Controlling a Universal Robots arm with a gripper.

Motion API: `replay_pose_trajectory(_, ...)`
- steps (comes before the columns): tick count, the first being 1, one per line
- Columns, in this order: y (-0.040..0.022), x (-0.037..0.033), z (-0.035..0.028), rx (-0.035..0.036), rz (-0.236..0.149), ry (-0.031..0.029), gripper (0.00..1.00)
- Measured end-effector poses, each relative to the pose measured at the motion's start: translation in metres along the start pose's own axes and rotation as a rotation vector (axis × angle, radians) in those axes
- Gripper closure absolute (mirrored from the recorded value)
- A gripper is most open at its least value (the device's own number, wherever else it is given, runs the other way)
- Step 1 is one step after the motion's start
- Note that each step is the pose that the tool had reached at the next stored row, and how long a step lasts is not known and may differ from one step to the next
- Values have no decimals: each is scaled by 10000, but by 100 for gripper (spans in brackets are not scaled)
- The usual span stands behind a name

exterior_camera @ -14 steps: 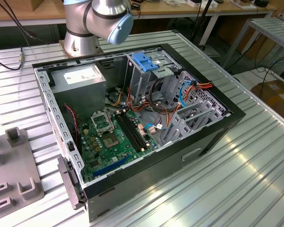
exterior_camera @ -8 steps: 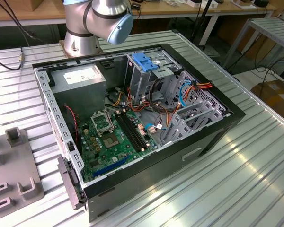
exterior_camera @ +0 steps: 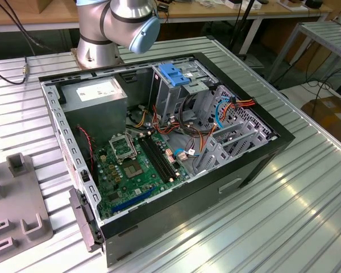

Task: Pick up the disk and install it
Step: 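Pick up the disk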

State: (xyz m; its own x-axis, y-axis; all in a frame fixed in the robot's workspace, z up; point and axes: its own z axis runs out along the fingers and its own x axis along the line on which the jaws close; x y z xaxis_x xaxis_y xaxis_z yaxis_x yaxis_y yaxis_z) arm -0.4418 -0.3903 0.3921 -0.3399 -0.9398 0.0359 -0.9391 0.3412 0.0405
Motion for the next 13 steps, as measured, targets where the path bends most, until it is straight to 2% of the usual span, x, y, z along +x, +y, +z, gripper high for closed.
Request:
replay_pose_trajectory(2,-1,-1,14,14,-25,-4,83)
replay_pose_trajectory(3,-1,-1,25,28,-52,-8,76)
replay_pose_trajectory(5,-2,-1,40,56,-163,-11,75)
replay_pose_trajectory(6,-2,-2,49,67,-299,-8,69)
replay_pose_trajectory(10,-3,-3,79,122,-774,-3,67)
replay_pose_trajectory(12,-4,-3,93,146,-1040,2,56)
replay_pose_trajectory(13,-4,-4,101,157,-1202,5,56)
